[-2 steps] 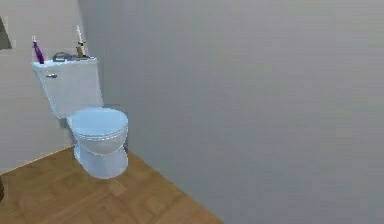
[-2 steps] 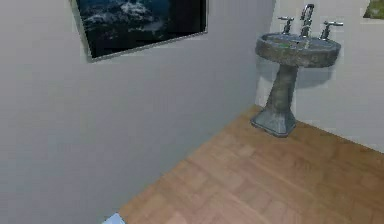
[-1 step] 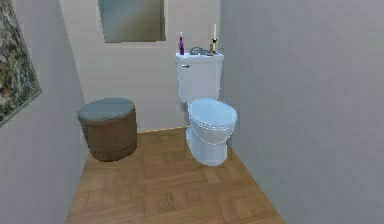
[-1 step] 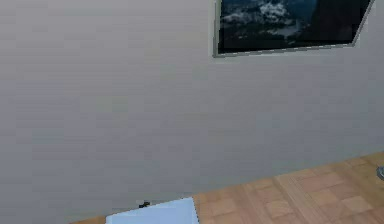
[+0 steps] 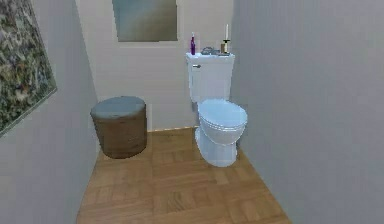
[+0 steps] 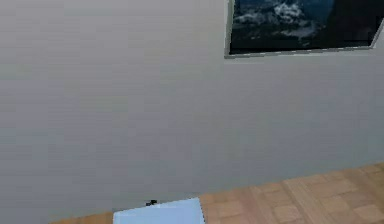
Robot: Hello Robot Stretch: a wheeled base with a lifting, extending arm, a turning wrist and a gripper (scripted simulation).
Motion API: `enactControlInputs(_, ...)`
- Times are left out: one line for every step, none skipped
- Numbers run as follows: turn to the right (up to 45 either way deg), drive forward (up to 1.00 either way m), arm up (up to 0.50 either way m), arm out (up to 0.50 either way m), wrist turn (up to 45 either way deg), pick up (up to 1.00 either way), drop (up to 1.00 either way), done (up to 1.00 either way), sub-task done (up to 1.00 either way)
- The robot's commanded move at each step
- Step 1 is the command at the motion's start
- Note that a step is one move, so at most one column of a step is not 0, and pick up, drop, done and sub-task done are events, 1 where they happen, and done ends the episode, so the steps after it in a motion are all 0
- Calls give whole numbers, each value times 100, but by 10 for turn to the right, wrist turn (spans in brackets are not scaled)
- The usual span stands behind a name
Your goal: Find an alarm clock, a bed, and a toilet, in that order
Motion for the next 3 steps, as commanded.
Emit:
enactControlInputs(0, 85, 0, 0, 0, 0, 0, 0, 0)
enactControlInputs(120, 0, 0, 0, 0, 0, 0, 0, 0)
enactControlInputs(0, 0, 0, 0, 0, 0, 0, 100, 0)
